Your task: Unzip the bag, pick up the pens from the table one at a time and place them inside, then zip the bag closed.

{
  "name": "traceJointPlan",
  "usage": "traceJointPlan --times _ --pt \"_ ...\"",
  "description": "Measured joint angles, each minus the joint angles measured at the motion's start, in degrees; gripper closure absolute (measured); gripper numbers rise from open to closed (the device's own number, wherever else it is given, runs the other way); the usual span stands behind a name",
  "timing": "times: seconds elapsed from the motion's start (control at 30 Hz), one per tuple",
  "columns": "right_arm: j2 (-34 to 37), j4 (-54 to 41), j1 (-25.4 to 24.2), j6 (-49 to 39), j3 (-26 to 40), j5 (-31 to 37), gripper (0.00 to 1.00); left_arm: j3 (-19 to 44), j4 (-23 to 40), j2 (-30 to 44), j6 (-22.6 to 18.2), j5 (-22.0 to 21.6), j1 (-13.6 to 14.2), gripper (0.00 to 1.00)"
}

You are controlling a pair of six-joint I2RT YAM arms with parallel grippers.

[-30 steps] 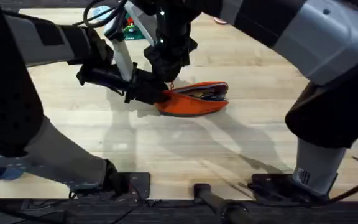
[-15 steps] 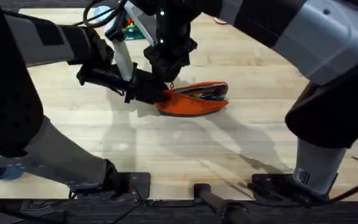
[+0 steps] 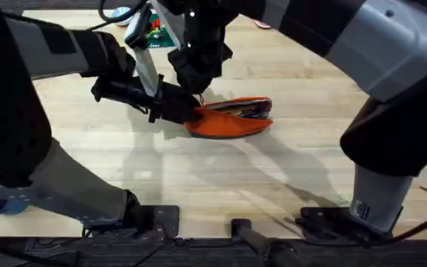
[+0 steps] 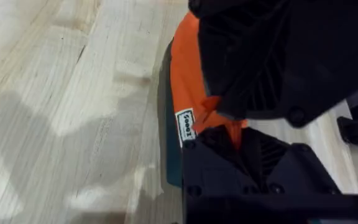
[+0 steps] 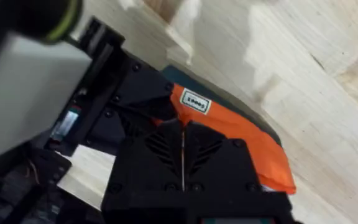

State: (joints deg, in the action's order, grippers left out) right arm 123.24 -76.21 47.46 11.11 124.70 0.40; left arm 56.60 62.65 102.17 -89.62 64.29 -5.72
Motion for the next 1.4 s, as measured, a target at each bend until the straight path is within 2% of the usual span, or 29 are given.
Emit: traceJointPlan --times 0.33,0.97,1.17,1.4 --pt "0.00 0.24 0.00 4.16 -0.04 1.42 0.966 0.00 -0.09 0.00 0.00 0.04 0.00 0.958" --pt "-0.09 2.87 -0.02 5.67 -3.19 1.20 0.966 0.00 -0.07 0.00 0.00 -0.02 0.00 0.958" --pt "-2.11 7.46 -0.02 6.52 -9.40 0.85 0.967 0.00 -0.04 0.00 0.00 -0.04 0.00 0.958" --pt "-8.55 13.39 -2.01 7.00 -18.52 -0.92 0.967 0.00 0.04 -0.02 0.00 -0.04 0.00 0.958"
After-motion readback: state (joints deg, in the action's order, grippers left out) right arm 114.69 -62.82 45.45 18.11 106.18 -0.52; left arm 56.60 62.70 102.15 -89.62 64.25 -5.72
